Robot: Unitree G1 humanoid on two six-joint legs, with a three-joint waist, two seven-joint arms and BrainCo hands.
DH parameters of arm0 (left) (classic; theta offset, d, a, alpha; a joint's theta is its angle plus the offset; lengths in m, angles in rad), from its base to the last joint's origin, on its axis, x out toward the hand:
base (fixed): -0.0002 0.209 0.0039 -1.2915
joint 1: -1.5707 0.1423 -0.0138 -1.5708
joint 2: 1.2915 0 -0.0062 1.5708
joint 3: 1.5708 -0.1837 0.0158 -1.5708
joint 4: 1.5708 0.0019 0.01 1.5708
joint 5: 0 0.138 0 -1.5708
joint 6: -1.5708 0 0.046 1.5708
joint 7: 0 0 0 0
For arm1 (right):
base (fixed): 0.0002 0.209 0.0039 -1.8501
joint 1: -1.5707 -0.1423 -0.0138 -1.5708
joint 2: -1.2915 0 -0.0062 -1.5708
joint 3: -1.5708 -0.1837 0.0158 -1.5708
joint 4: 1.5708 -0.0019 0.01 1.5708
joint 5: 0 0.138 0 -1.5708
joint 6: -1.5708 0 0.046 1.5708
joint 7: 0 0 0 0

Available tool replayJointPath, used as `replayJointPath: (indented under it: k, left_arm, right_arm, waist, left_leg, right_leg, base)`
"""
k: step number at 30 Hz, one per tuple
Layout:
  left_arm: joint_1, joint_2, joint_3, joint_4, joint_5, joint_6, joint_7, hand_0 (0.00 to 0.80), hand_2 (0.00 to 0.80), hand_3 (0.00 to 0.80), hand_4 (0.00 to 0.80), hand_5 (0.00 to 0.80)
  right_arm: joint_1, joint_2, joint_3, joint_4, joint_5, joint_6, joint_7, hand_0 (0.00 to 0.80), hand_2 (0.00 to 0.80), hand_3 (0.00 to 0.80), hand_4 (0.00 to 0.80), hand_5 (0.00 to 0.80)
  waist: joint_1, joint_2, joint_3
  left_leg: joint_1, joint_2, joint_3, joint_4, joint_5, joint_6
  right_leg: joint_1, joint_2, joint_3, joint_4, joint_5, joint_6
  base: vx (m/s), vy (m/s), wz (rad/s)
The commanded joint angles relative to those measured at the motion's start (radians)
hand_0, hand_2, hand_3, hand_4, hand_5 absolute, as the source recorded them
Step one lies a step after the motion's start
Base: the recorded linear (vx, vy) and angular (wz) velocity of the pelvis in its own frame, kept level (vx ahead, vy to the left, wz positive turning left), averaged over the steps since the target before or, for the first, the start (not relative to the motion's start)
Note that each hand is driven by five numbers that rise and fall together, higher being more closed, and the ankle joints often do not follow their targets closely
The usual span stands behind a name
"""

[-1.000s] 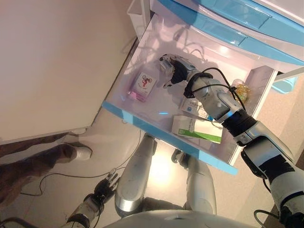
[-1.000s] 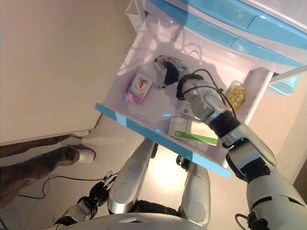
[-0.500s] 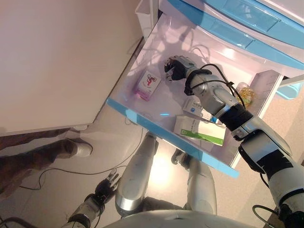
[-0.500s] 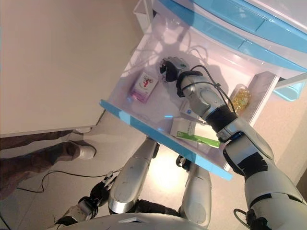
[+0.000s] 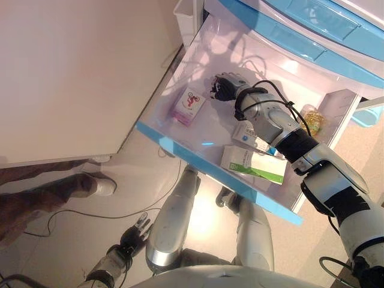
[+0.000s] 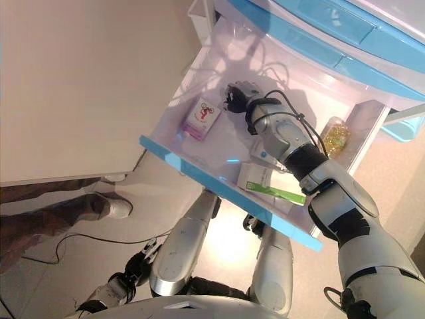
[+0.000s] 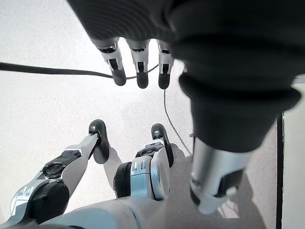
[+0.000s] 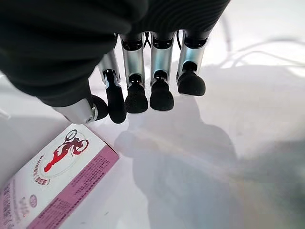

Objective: Open the drawer and pick up the medicine

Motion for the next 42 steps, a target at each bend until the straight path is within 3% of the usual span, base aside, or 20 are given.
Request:
replayJointPath:
  k: [1,10,11,12,24,34,42]
  left_arm:
    - [0.051,0.008,-0.059,0.027,0.040,0.012,-0.006,0.000,0.000,0.000,0.000,0.000]
    - [0.057,0.005,-0.056,0.006,0.044,0.015,0.004,0.000,0.000,0.000,0.000,0.000]
    - [0.059,0.005,-0.055,0.007,0.044,0.015,0.004,0.000,0.000,0.000,0.000,0.000]
    - [0.061,0.003,-0.054,0.008,0.044,0.011,0.003,0.000,0.000,0.000,0.000,0.000]
    - [0.075,0.004,-0.029,0.003,0.053,0.003,0.004,0.000,0.000,0.000,0.000,0.000]
    - [0.054,0.014,-0.010,0.006,0.062,0.018,0.007,0.000,0.000,0.000,0.000,0.000]
    - [0.039,0.021,0.002,0.009,0.061,0.029,0.027,0.000,0.000,0.000,0.000,0.000]
  right_arm:
    - [-0.069,0.010,0.021,0.009,-0.036,-0.044,-0.030,0.800,0.800,0.800,0.800,0.800]
    - [-0.067,-0.016,0.011,-0.053,-0.025,-0.063,-0.027,0.800,0.800,0.800,0.800,0.800]
    - [-0.063,-0.017,0.008,-0.063,-0.027,-0.062,-0.037,0.533,0.533,0.533,0.533,0.533]
    - [-0.058,-0.021,0.002,-0.078,-0.035,-0.068,-0.047,0.000,0.000,0.000,0.000,0.000]
    - [0.005,-0.081,-0.066,-0.302,-0.067,-0.036,0.029,0.000,0.000,0.000,0.000,0.000]
    - [0.039,-0.111,-0.072,-0.286,-0.095,-0.057,0.081,0.000,0.000,0.000,0.000,0.000]
    - [0.076,-0.121,-0.073,-0.251,-0.133,-0.018,0.054,0.000,0.000,0.000,0.000,0.000]
  waist:
    - [0.020,0.030,-0.045]
    - [0.008,0.027,-0.045]
    - [0.006,0.026,-0.045]
    - [0.002,0.025,-0.045]
    - [-0.041,0.004,-0.045]
    - [-0.069,-0.004,-0.045]
    - [-0.081,-0.011,-0.045]
  left_leg:
    - [0.054,-0.001,0.069,-0.018,-0.114,0.077]
    - [0.065,0.004,0.079,-0.027,-0.116,0.079]
    - [0.070,0.005,0.081,-0.031,-0.116,0.079]
    - [0.074,0.006,0.083,-0.034,-0.116,0.079]
    - [0.119,0.020,0.113,-0.065,-0.123,0.081]
    - [0.149,0.028,0.134,-0.084,-0.130,0.080]
    - [0.161,0.033,0.143,-0.087,-0.140,0.085]
  right_leg:
    - [-0.048,0.024,0.034,0.051,0.049,-0.007]
    - [-0.046,0.027,0.044,0.043,0.057,-0.002]
    - [-0.043,0.027,0.045,0.041,0.059,0.000]
    - [-0.040,0.027,0.047,0.039,0.063,0.002]
    - [-0.022,0.040,0.077,0.011,0.087,0.024]
    - [-0.003,0.053,0.097,-0.015,0.100,0.033]
    - [0.002,0.055,0.106,-0.012,0.108,0.040]
  base:
    - [0.000,0.000,0.00]
    - [0.000,0.000,0.00]
    - [0.000,0.000,0.00]
    - [-0.005,-0.002,-0.03]
    - [-0.009,-0.012,-0.05]
    - [-0.010,-0.010,-0.11]
    - [-0.009,-0.012,-0.05]
